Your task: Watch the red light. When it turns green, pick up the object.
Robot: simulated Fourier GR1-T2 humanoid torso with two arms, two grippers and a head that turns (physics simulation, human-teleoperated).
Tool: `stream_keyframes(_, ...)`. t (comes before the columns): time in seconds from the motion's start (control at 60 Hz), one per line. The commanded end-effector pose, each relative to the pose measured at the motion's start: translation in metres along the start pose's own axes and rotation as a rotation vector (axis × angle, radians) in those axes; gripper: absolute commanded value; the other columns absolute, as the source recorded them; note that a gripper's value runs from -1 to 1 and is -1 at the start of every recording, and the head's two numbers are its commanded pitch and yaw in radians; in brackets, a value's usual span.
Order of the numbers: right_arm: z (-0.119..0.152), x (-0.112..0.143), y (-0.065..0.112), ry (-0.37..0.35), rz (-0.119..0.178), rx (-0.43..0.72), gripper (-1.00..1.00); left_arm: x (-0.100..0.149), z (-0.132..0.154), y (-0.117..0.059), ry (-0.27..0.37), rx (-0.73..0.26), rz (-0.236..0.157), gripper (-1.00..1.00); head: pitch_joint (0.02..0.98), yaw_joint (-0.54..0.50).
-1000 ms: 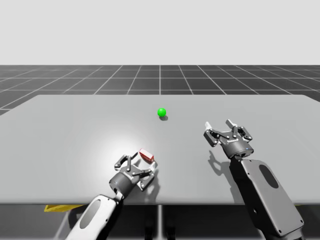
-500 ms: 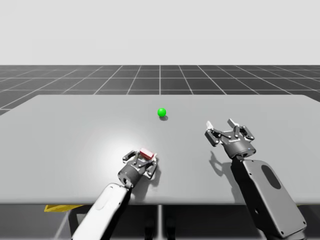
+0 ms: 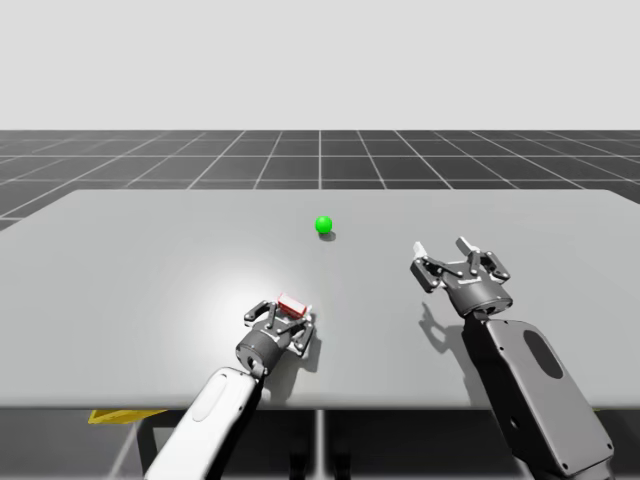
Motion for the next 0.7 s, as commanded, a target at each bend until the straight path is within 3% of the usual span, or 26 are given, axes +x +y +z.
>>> stream_keyframes(0.017,0.0,-0.001,0.0,0.001,-0.001,-0.002,-1.0,-0.019,0.001,-0.006,0.062,-0.117,-0.028,1.0,0.48,0.11)
stream_keyframes(0.3,0.0,-0.001,0.0,0.001,-0.001,-0.003,-1.0,-0.01,0.004,-0.006,0.031,-0.114,-0.045,1.0,0.423,0.13)
stream_keyframes(0.7,-0.001,-0.002,-0.002,0.008,-0.013,0.001,-1.0,0.085,0.012,0.024,-0.166,-0.025,-0.067,1.0,0.44,0.13)
